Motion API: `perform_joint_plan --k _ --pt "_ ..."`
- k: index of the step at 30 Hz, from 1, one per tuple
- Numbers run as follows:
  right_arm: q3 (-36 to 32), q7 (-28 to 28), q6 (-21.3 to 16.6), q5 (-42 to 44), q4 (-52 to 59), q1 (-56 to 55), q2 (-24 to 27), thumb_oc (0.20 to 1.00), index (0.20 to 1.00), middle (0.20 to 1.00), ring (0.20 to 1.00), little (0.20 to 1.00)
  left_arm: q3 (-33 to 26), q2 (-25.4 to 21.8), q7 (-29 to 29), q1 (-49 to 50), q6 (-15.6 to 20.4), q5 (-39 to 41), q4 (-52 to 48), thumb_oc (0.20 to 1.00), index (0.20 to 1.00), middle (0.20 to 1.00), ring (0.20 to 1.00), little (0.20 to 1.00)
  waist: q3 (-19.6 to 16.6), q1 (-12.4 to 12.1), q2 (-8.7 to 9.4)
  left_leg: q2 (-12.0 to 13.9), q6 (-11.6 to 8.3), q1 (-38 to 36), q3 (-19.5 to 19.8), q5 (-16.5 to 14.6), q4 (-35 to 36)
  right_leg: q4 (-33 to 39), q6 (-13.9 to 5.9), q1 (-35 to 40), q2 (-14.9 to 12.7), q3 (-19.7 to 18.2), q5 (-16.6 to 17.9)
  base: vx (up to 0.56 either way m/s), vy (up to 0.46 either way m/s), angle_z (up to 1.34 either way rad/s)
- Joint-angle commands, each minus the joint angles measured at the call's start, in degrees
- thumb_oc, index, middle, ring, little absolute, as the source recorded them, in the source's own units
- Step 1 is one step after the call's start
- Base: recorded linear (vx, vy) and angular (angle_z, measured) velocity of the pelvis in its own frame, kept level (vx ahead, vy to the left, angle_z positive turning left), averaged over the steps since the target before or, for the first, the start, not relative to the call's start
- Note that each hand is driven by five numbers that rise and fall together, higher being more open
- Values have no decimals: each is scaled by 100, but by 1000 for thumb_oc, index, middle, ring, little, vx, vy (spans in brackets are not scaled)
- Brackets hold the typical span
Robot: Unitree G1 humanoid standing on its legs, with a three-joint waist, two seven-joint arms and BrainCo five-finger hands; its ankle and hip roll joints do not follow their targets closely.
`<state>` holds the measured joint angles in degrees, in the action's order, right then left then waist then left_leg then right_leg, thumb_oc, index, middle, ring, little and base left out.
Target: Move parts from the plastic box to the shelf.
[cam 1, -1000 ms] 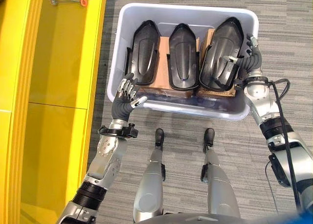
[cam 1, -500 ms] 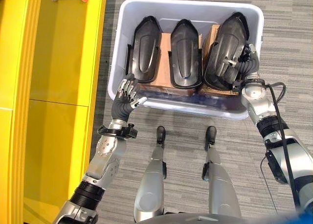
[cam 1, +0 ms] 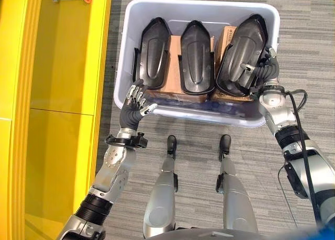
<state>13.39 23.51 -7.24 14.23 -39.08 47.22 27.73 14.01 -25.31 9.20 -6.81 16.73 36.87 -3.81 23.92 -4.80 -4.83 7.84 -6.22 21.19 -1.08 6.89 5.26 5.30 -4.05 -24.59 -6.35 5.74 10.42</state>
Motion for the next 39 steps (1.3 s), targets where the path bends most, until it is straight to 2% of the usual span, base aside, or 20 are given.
perform_joint_plan --k 1,10,18,24,39 --pt "-137 179 -286 -360 485 122 163 1000 1000 1000 1000 1000 -110 -125 75 94 371 -96 -687 1000 1000 1000 1000 1000 4 42 161 232 -117 -409 -60 3 -26 -504 -408 47 -544 -109 -116 0 0 0" --pt "-345 252 -424 -804 1658 -236 171 1000 1000 1000 1000 1000 -231 -148 88 166 402 -130 -769 1000 1000 1000 1000 1000 -10 111 223 243 -114 -424 -62 -12 -26 -494 -420 65 -538 -119 -116 0 0 0" --pt "-429 317 -515 -966 2246 -462 47 1000 1000 1000 1000 1000 -273 -154 122 246 393 -179 -808 1000 1000 1000 1000 1000 -9 161 273 249 -115 -435 -73 -30 -26 -507 -427 64 -526 -131 -121 0 0 0" --pt "-515 404 -516 -904 2088 -608 -119 1000 1000 1000 1000 1000 -272 -137 161 271 413 -222 -791 1000 1000 1000 1000 1000 7 169 269 247 -114 -426 -82 -27 -26 -505 -429 47 -531 -127 -107 0 0 0" --pt "-288 261 -559 -108 1265 -692 -666 1000 1000 1000 1000 1000 -181 -149 255 276 441 -180 -776 1000 1000 1000 1000 1000 50 157 237 258 -107 -397 -68 -6 -26 -498 -417 26 -531 -134 -95 0 0 0"
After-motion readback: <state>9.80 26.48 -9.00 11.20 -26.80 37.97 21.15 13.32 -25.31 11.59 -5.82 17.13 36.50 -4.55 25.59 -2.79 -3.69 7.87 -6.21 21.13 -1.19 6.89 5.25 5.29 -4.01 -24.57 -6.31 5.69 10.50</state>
